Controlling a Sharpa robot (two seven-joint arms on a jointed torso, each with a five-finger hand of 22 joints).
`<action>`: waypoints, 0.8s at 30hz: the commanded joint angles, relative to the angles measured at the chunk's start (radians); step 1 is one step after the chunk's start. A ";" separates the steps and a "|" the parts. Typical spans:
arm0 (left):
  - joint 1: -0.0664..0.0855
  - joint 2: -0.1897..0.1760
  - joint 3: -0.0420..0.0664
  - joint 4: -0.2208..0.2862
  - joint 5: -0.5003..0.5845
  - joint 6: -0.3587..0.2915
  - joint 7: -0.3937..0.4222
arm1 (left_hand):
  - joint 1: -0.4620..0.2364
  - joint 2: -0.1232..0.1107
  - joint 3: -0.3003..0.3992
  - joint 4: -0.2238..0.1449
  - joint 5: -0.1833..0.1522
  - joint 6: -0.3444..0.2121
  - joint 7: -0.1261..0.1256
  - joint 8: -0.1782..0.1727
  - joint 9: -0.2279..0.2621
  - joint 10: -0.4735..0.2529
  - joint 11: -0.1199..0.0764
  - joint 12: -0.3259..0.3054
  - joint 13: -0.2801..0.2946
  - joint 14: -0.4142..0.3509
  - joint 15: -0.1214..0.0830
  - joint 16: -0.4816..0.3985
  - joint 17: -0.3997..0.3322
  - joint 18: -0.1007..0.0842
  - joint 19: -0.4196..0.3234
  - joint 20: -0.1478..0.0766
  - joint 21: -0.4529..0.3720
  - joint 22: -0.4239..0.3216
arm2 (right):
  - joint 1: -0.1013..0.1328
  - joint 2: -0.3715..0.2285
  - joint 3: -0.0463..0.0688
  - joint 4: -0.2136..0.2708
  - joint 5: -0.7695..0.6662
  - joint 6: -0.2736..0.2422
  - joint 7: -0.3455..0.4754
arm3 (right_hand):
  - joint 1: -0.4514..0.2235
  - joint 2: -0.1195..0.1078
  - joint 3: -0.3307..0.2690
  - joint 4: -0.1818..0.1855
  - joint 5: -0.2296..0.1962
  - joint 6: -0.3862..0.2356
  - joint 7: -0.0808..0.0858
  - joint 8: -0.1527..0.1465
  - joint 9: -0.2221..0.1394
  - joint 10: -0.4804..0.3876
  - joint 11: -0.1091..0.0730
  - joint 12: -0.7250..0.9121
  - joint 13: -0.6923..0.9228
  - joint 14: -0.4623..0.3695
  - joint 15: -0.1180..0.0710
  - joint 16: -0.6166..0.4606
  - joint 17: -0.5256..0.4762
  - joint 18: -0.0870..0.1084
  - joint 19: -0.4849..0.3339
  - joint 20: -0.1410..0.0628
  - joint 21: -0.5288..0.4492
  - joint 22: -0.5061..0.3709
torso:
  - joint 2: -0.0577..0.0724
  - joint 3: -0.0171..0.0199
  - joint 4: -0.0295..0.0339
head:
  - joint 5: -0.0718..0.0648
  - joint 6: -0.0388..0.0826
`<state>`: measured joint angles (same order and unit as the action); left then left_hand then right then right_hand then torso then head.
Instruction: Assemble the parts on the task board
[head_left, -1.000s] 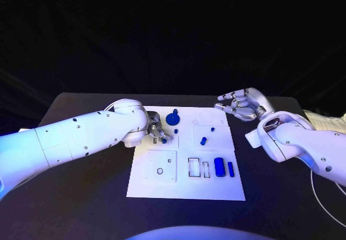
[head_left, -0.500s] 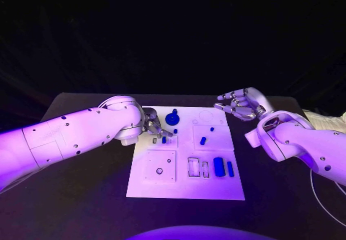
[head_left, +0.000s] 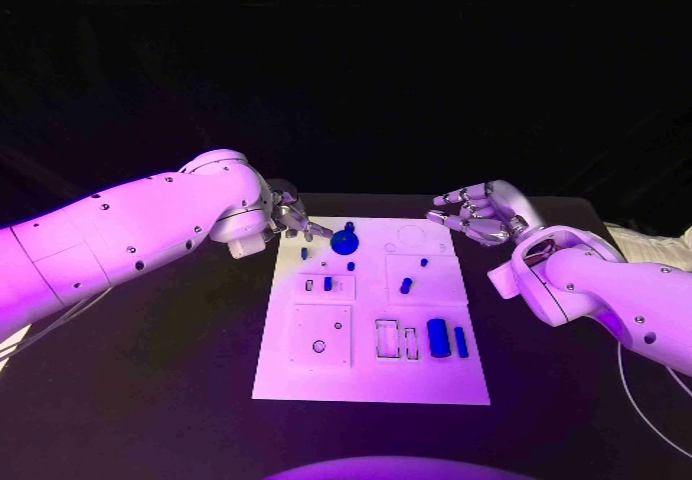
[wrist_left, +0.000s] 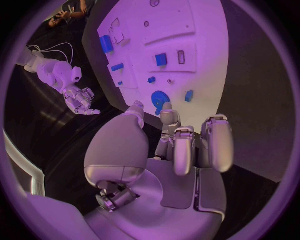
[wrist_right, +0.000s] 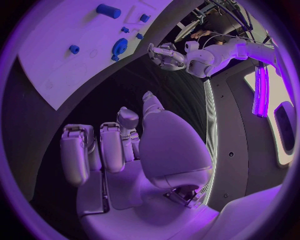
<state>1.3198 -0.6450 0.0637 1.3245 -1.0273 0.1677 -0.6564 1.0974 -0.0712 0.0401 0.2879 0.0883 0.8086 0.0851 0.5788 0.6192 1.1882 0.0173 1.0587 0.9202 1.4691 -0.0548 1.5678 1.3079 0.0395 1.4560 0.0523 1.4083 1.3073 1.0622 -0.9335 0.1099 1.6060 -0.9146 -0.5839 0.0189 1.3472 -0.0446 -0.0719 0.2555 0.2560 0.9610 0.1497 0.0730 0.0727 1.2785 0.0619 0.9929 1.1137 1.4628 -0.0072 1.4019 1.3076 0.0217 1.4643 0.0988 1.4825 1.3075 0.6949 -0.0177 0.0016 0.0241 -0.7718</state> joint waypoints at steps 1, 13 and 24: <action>0.006 0.032 0.000 -0.059 -0.001 0.071 0.016 | 0.020 0.006 -0.007 0.000 0.005 0.008 0.005 -0.005 -0.006 -0.008 -0.001 -0.006 -0.005 0.102 0.007 0.003 0.263 0.014 0.000 0.008 -0.006 0.084 | -0.001 0.004 0.000 -0.001 0.000 0.014 0.006 | -0.011 -0.003 -0.005 0.001 0.005 0.003 0.001 -0.005 -0.001 -0.002 0.001 -0.003 0.000 0.057 -0.006 -0.006 0.026 0.016 0.008 -0.004 -0.005 0.112 | 0.002 -0.0017 0.0002 | 0.005 0.002; 0.008 0.141 -0.029 -0.265 -0.101 0.163 0.050 | 0.045 0.024 -0.025 0.002 0.004 0.032 0.000 -0.001 -0.019 0.007 -0.005 0.014 0.009 0.102 0.005 0.003 0.263 0.011 0.007 0.009 0.001 0.094 | -0.001 0.013 0.000 -0.005 0.000 0.016 0.006 | -0.009 0.000 -0.005 0.000 0.007 0.003 0.001 -0.005 -0.001 -0.002 0.001 -0.002 0.000 0.057 -0.006 -0.006 0.025 0.016 0.008 -0.004 -0.005 0.111 | 0.005 -0.0038 -0.0025 | 0.016 0.001; 0.003 0.168 -0.041 -0.314 -0.110 0.189 0.046 | 0.044 0.038 -0.048 0.003 0.003 0.060 -0.010 0.015 -0.020 0.017 -0.012 0.026 0.016 0.102 -0.001 0.003 0.263 0.010 0.011 0.004 0.004 0.100 | -0.001 0.016 0.000 -0.007 0.000 0.018 0.006 | -0.005 0.004 -0.005 -0.001 0.010 0.003 0.000 -0.005 -0.001 -0.001 0.000 -0.001 0.001 0.057 -0.006 -0.006 0.026 0.016 0.009 -0.004 -0.005 0.111 | 0.002 -0.0015 -0.0012 | 0.022 -0.005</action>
<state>1.3225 -0.4807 0.0229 1.0126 -1.1194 0.3193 -0.6217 1.1437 -0.0432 -0.0027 0.2921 0.0882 0.8593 0.0746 0.5915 0.5985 1.1990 0.0069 1.0804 0.9364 1.4659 -0.0517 1.5678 1.3077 0.0396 1.4596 0.0557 1.4062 1.3073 1.0621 -0.9188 0.1095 1.5988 -0.9114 -0.5801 0.0189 1.3476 -0.0450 -0.0717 0.2553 0.2614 0.9610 0.1497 0.0730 0.0727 1.2785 0.0619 0.9929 1.1138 1.4628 -0.0072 1.4019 1.3074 0.0217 1.4643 0.0988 1.4825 1.3073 0.6981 -0.0203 -0.0004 0.0444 -0.7756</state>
